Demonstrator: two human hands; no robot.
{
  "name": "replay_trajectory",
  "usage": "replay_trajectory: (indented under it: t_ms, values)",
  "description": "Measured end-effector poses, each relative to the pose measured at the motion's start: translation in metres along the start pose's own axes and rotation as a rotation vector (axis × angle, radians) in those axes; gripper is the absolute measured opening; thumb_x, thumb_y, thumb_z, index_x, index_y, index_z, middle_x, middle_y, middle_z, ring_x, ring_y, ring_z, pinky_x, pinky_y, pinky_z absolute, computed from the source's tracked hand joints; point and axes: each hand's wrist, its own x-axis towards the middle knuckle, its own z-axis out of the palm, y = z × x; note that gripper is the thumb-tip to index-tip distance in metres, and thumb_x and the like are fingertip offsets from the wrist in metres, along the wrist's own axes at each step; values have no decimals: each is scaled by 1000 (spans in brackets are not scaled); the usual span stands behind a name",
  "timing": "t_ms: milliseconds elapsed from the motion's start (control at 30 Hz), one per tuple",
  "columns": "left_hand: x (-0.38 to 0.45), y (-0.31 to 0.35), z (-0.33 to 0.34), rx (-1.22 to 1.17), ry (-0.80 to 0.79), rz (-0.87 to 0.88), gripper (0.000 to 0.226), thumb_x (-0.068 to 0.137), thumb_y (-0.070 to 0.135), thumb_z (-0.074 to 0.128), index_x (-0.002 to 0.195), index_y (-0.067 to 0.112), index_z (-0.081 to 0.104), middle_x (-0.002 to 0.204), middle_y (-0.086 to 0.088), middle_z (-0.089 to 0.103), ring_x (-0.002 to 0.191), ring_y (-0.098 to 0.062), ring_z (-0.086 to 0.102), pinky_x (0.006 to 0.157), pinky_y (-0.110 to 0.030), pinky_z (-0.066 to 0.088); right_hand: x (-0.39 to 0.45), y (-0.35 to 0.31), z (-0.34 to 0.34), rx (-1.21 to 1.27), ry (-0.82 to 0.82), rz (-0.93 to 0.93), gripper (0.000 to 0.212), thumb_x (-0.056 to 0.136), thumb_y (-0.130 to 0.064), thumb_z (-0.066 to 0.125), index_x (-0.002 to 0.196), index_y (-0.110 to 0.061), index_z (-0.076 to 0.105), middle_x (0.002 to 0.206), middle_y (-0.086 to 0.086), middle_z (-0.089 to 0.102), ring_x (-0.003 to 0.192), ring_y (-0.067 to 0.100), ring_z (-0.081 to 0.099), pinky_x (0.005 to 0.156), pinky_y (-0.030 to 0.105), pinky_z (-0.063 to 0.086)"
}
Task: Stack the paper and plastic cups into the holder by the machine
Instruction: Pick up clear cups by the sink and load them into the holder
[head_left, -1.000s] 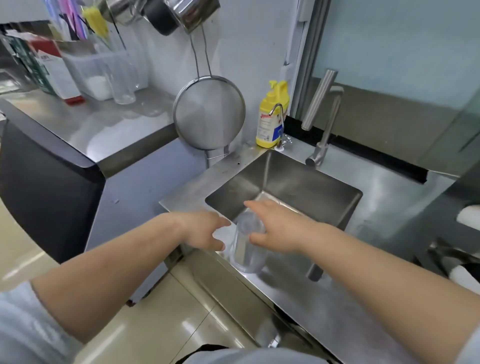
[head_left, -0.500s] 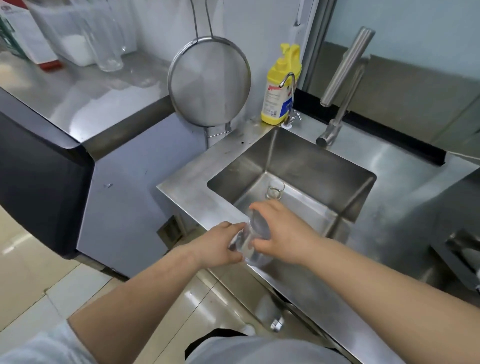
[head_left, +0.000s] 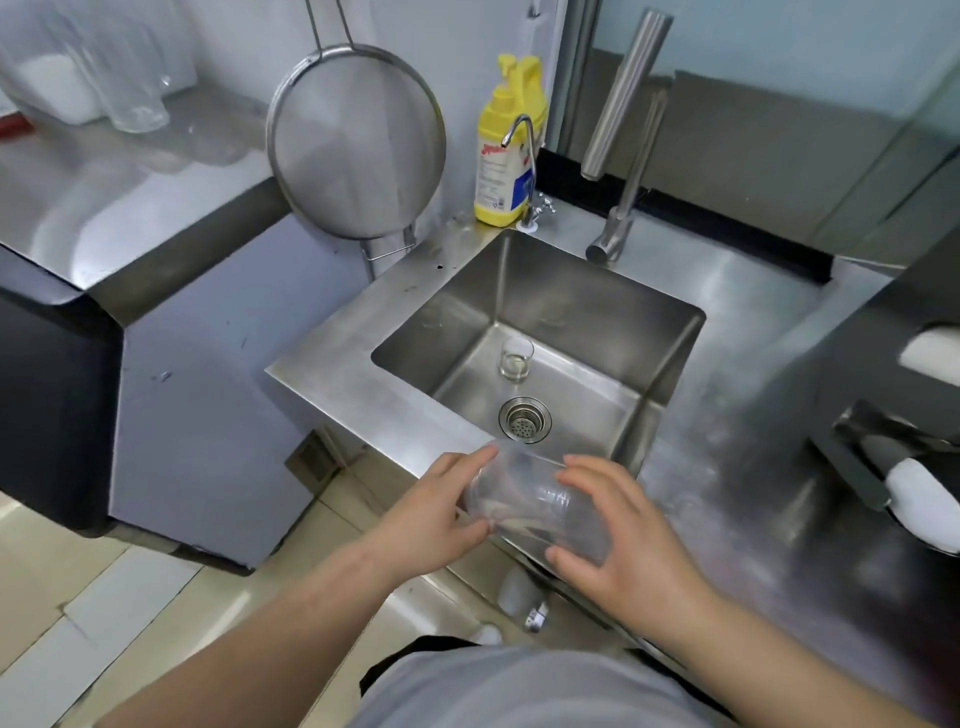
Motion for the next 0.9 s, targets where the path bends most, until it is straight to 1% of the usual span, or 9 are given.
replay_trajectory:
  t_ms: [167,233,333,400,467,567,700,800,900]
  values:
    - [-5,15,14,10,-19,39,83,83,33,65,152,45,22,127,15,43,106,15,46,89,-8,41,-34,15,-4,31,63,91,64,65,-17,85,121,-20,56,135,-11,43,124,-7,37,103,7,25]
    - [-7,20,21,20,-29,57,83,83,35,64,152,47,20,127,14,45,104,14,47,87,-11,43,-42,20,-7,37,72,117,63,65,-16,85,121,-19,56,135,-10,43,124,-15,33,102,5,24]
    - [-7,27,26,17,-40,61,82,80,44,59,152,47,20,128,13,46,104,9,49,90,-19,47,-52,23,-10,33,97,147,64,67,-19,83,124,-22,55,136,-8,42,125,-18,30,101,4,24]
    - [-6,33,29,21,-52,66,84,75,53,56,152,47,22,127,16,46,102,6,51,90,-22,50,-58,23,-15,34,121,154,65,68,-20,82,127,-23,53,136,-8,41,125,-17,30,100,4,24]
    - [-5,40,32,22,-63,83,85,74,54,57,151,46,23,125,20,46,98,3,53,89,-24,51,-65,23,-21,33,151,152,68,69,-20,80,130,-25,51,135,-7,43,126,-15,31,102,5,24]
    - [0,54,39,27,-89,123,83,79,44,63,151,47,23,126,17,48,98,-1,56,88,-21,51,-76,21,-35,46,205,164,70,69,-22,78,133,-29,47,136,-10,42,127,-9,35,103,9,27]
    - [13,87,52,2,-126,203,81,82,35,67,151,44,26,130,14,47,97,-1,57,80,-10,48,-93,16,-65,29,316,164,72,70,-24,75,134,-33,43,137,-19,37,127,-7,38,103,8,26]
    - [25,121,62,-8,-160,273,81,79,38,65,149,46,27,132,12,47,101,3,55,84,-11,46,-108,13,-92,-10,423,152,70,68,-20,77,132,-22,48,135,-9,44,128,0,40,105,13,29]
    - [37,159,71,23,-178,388,77,78,40,65,140,59,24,126,13,49,94,4,55,86,-13,45,-122,8,-123,-64,500,150,70,67,-21,78,131,-20,49,134,0,48,128,4,41,106,16,30]
